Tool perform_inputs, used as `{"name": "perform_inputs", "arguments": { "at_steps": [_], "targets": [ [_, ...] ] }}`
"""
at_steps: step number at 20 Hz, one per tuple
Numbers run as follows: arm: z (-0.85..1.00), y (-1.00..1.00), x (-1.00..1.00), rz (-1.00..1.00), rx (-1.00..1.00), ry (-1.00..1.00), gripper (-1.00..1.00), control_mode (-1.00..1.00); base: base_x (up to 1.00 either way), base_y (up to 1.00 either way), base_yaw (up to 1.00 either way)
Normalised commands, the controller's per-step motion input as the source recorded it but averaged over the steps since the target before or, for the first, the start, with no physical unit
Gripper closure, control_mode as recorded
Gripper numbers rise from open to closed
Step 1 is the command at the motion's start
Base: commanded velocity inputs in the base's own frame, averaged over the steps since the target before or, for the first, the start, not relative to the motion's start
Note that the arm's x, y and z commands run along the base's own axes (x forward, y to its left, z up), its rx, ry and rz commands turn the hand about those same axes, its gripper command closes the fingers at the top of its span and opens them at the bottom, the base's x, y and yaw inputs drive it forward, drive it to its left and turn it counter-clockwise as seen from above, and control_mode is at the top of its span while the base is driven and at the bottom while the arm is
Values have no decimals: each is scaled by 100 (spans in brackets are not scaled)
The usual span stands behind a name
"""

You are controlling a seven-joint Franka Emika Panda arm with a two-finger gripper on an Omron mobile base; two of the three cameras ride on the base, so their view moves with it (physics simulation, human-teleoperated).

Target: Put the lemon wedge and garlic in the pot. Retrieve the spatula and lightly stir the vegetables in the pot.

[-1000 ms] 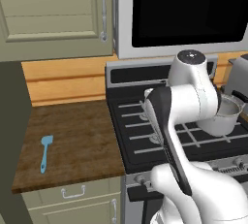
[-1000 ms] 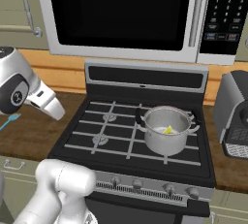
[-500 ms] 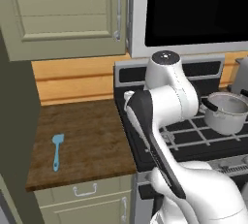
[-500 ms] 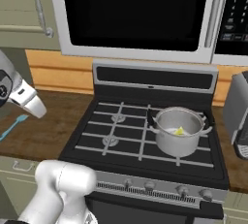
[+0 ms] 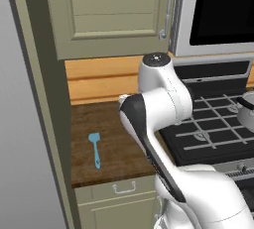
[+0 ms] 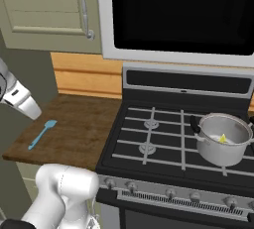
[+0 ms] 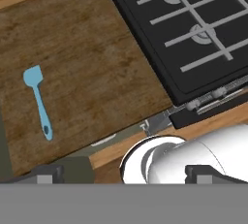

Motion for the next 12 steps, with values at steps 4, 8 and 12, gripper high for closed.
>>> {"name": "perform_inputs", "arguments": {
  "at_steps": [4, 8, 12],
  "targets": [
    [-59, 0, 0, 10, 3, -7, -100, -100, 0, 0, 0],
    [-69, 10, 14, 21, 17, 3, -100, -100, 0, 0, 0],
    [-53, 47, 52, 17, 15, 9, -100, -100, 0, 0, 0]
  ]
}}
